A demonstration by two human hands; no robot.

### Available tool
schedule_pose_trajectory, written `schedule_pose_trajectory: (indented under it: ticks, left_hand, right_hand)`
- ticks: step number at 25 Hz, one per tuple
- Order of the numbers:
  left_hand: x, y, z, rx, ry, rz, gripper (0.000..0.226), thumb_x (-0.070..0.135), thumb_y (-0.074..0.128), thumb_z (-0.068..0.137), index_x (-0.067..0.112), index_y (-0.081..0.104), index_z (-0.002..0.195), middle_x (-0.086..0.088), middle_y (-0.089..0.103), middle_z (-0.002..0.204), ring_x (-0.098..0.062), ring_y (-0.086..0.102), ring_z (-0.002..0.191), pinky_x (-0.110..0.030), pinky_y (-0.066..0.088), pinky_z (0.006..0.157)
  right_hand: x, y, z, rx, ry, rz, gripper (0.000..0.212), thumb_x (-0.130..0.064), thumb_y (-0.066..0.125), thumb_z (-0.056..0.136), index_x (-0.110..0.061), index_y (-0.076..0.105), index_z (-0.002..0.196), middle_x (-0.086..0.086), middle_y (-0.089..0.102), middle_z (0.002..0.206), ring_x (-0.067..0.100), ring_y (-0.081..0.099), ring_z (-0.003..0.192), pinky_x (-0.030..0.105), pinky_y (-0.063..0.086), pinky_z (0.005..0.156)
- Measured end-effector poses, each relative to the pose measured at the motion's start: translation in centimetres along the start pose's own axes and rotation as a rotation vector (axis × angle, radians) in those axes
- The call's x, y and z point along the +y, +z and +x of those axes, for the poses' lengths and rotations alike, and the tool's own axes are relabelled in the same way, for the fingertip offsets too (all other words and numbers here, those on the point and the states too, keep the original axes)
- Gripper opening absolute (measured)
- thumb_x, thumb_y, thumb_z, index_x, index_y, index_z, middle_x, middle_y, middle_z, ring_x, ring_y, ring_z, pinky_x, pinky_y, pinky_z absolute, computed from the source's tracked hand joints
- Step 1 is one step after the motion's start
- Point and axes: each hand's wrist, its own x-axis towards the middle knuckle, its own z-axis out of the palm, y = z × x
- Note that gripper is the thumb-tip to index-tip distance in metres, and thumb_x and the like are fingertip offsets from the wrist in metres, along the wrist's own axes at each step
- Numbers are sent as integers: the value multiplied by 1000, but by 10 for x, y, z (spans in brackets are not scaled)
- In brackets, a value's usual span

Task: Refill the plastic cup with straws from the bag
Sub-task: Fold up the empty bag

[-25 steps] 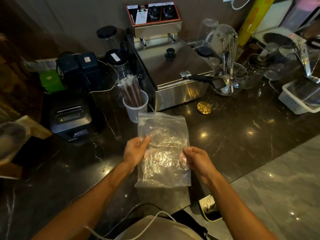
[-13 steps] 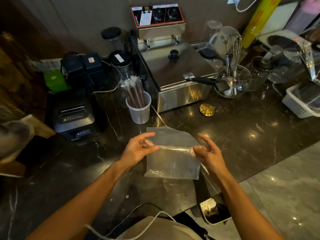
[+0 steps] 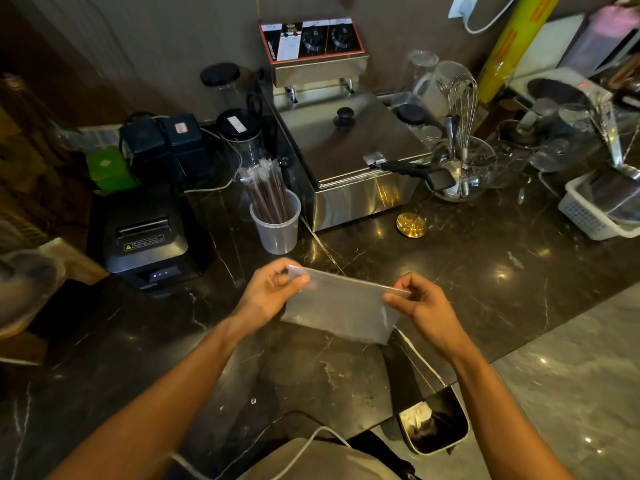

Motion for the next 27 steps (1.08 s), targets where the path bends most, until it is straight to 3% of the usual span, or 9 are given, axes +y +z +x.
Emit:
schedule_pose_trajectory:
  ticks: [3, 6, 10, 12, 15, 18, 22, 25, 27]
  left_hand:
    - [9, 3, 1, 18, -24, -47, 13, 15, 66, 98, 15, 67, 111, -14, 78, 97, -28, 77, 90, -40, 62, 80]
    - [16, 5, 4, -63, 26, 70, 12, 16, 68, 97, 21, 70, 107, -4, 76, 96, -16, 74, 87, -30, 59, 77]
    - [28, 16, 7, -209, 57, 125, 24, 6, 69, 94, 6, 68, 118, 14, 75, 83, 1, 72, 75, -16, 54, 68]
    - [33, 17, 6, -184, 15, 72, 35, 11, 75, 90, 11, 65, 124, 14, 77, 77, 0, 73, 72, -16, 54, 66]
    - [21, 4, 5, -57, -141, -140, 56, 32, 82, 79, 20, 63, 130, -5, 78, 110, -18, 77, 101, -37, 60, 91]
    - [1, 0, 0, -82, -257, -433, 55, 31, 75, 84, 14, 61, 134, -17, 70, 128, -31, 72, 115, -50, 57, 99]
    - [-11, 17, -9, -188, -355, -438, 60, 28, 76, 83, 11, 57, 137, -17, 71, 129, -35, 71, 117, -53, 54, 103]
    - [-15, 30, -13, -128, -382, -359, 46, 22, 76, 88, 8, 64, 130, -14, 75, 122, -29, 74, 111, -44, 59, 95]
    - [-16, 32, -13, -79, -345, -294, 32, 19, 71, 93, 6, 69, 123, -15, 77, 117, -28, 76, 106, -37, 63, 87]
  right_hand:
    - [-6, -3, -2, -106, 52, 61, 22, -5, 75, 90, 6, 62, 104, 11, 67, 88, 11, 66, 75, 19, 56, 64]
    - [-15, -8, -2, -314, 98, -71, 22, -12, 76, 91, 0, 71, 109, 13, 75, 95, 16, 71, 84, 22, 58, 75]
    - [-15, -1, 4, -467, 118, -145, 19, -20, 72, 96, -7, 76, 109, 10, 80, 103, 29, 78, 95, 40, 63, 88]
    - [-14, 3, 2, -402, 100, -111, 13, -18, 71, 96, -9, 78, 103, 11, 80, 102, 29, 78, 93, 44, 62, 89]
    - [-10, 1, -3, -274, 98, 51, 15, -19, 71, 93, -7, 77, 101, 17, 79, 102, 27, 76, 88, 45, 60, 87]
    - [-4, 1, -5, -190, 120, 196, 19, -24, 75, 87, -9, 78, 98, 15, 79, 98, 27, 75, 85, 46, 58, 88]
    - [7, 10, -2, -95, 135, 345, 11, -13, 71, 94, -5, 77, 99, 16, 76, 96, 29, 70, 85, 44, 58, 86]
    - [14, 15, -2, -60, 173, 331, 29, -16, 71, 95, 8, 67, 110, 18, 77, 100, 27, 75, 83, 40, 63, 80]
    - [20, 18, -2, -83, 209, 316, 37, -23, 73, 94, 8, 66, 113, 23, 77, 110, 31, 76, 90, 49, 63, 89]
